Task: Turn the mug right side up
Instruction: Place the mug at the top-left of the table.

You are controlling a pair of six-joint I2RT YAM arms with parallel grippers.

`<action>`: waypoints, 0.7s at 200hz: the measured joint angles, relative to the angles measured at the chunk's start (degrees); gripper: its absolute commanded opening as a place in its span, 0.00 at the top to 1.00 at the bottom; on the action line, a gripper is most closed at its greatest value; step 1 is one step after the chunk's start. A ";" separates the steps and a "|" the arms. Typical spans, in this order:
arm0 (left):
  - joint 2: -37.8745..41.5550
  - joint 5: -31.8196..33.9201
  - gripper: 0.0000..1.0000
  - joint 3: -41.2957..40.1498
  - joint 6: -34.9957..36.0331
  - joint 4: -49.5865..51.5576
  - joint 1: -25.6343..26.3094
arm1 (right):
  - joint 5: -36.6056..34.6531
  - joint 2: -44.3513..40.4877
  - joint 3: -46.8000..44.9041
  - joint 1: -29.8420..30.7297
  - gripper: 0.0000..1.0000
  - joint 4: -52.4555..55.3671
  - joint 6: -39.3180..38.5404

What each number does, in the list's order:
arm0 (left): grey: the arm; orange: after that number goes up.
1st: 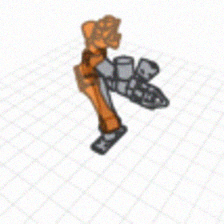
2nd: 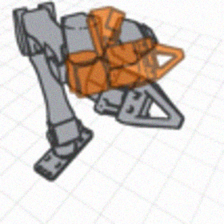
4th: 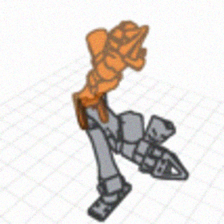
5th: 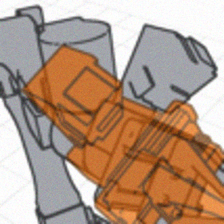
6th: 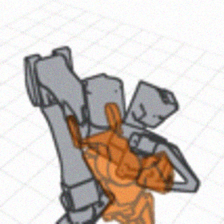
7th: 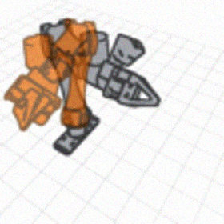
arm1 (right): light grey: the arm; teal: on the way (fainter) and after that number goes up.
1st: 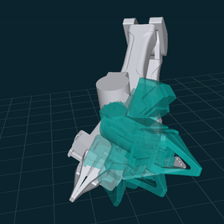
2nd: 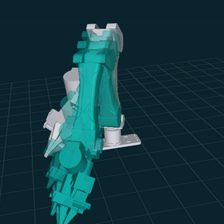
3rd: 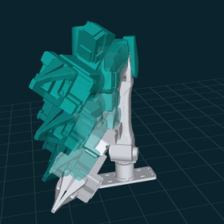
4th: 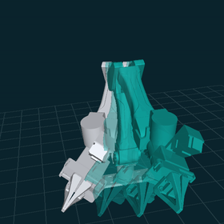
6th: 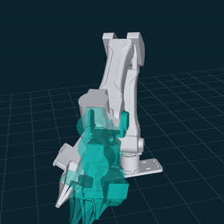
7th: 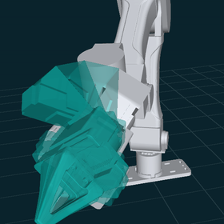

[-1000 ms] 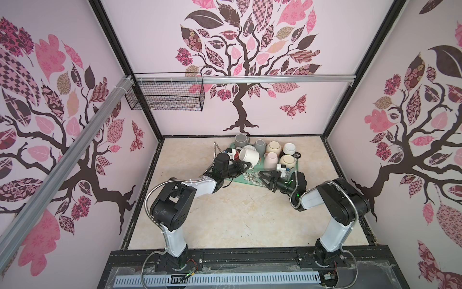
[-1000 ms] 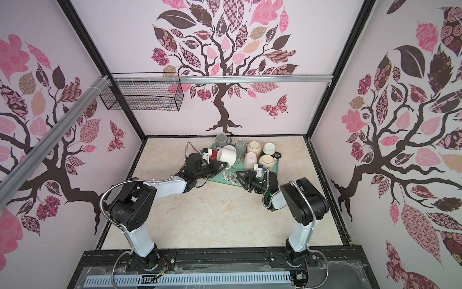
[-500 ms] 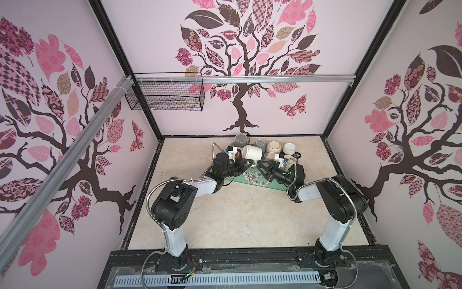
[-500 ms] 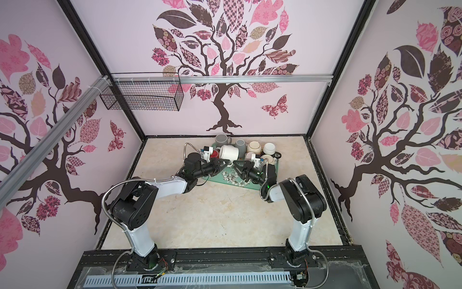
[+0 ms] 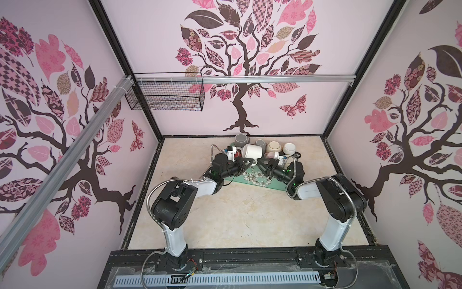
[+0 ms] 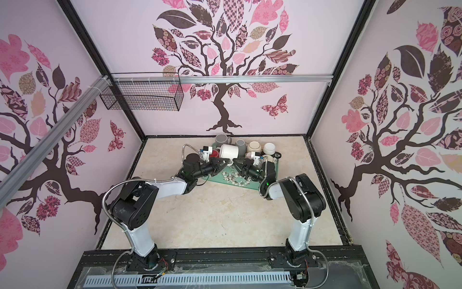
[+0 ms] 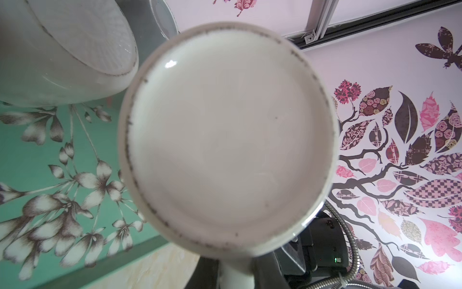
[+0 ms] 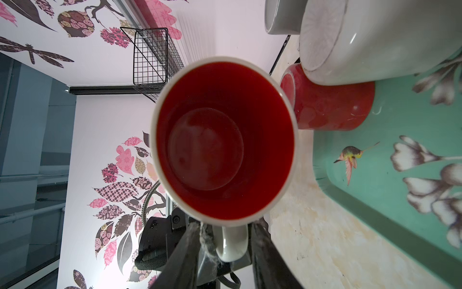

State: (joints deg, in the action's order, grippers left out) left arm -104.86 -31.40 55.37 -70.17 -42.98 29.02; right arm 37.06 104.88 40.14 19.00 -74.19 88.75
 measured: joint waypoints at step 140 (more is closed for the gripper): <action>-0.92 -1.18 1.00 0.00 -3.10 -1.88 -0.74 | 2.51 3.15 4.61 0.90 0.78 0.92 2.40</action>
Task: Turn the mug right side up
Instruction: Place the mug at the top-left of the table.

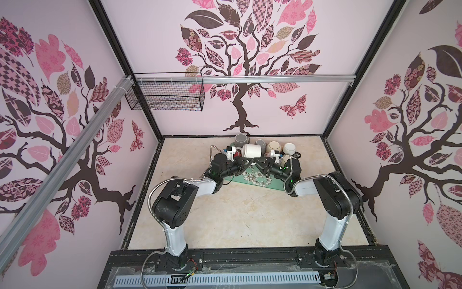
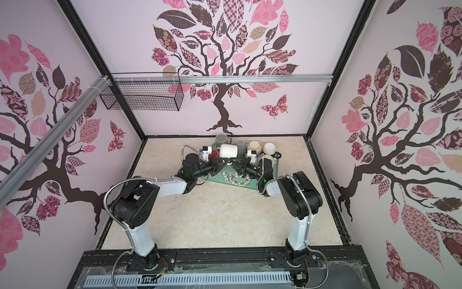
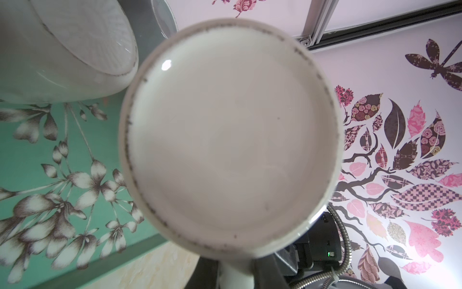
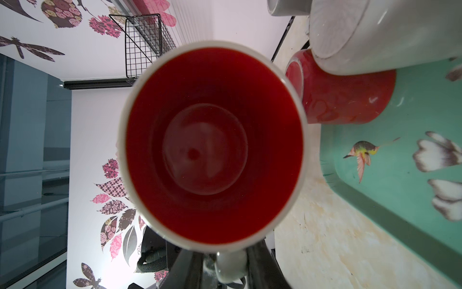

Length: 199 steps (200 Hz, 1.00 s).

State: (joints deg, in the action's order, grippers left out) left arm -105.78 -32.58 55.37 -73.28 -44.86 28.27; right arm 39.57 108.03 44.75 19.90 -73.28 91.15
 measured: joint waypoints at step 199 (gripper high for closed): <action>4.76 -1.79 0.74 -3.32 4.37 1.92 -0.46 | 1.79 0.83 0.68 2.23 1.00 -1.60 1.46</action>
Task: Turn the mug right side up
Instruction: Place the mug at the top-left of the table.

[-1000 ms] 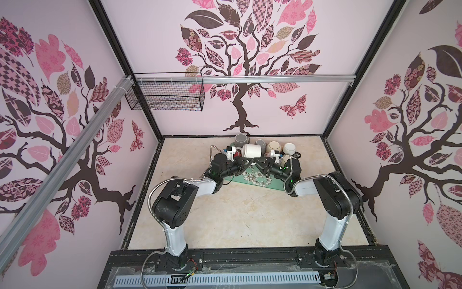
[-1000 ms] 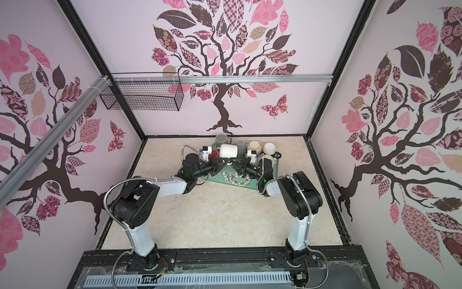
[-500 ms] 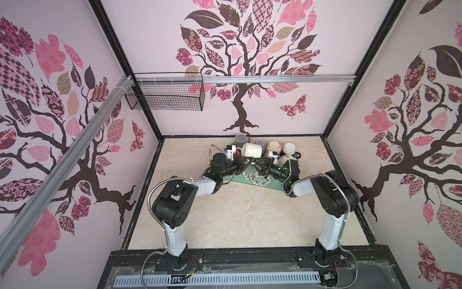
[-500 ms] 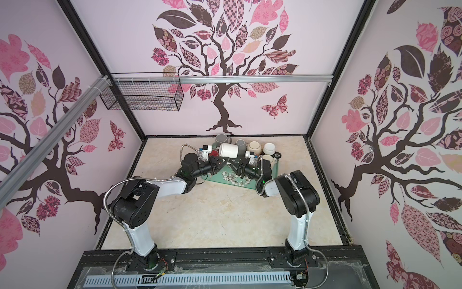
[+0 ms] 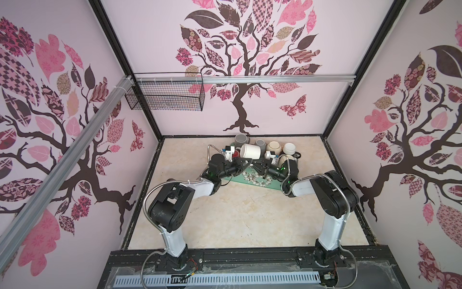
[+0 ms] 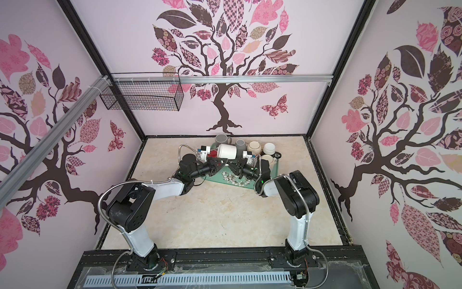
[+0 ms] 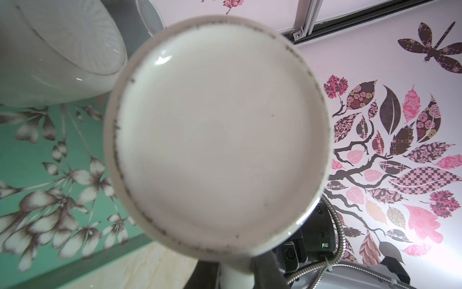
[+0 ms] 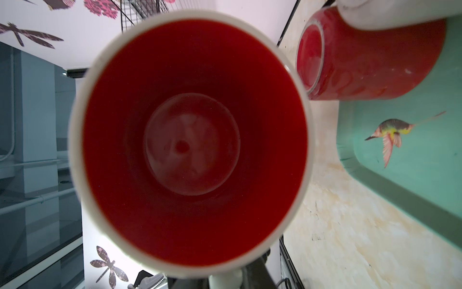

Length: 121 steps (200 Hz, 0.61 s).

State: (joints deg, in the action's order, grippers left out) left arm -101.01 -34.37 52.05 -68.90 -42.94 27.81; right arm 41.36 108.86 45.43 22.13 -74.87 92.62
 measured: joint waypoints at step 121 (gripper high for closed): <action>44.13 20.83 0.36 -8.72 29.05 53.18 -3.52 | -23.15 -12.37 15.93 9.27 1.00 55.23 -40.68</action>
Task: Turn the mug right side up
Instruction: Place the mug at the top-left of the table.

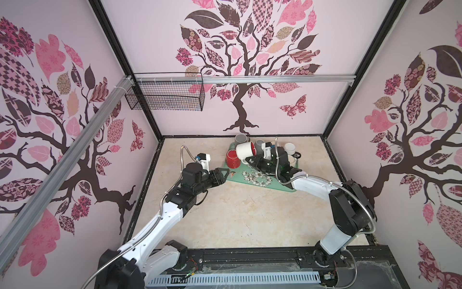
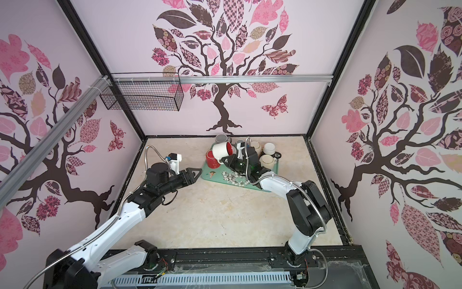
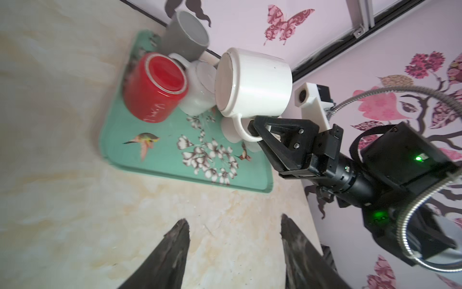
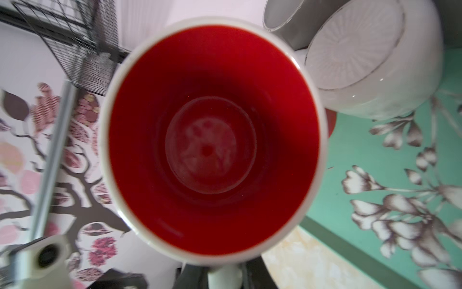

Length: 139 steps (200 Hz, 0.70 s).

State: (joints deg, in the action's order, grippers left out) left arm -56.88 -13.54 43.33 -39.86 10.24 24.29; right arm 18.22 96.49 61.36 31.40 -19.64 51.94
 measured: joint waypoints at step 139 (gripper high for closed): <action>25.79 34.07 0.34 0.20 10.21 31.95 -0.33 | -26.23 38.34 49.57 17.53 1.00 23.89 -34.69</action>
State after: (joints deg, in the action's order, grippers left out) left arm -31.09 20.53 43.53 -29.65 42.19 23.97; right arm -8.01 134.82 110.93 48.93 4.25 17.26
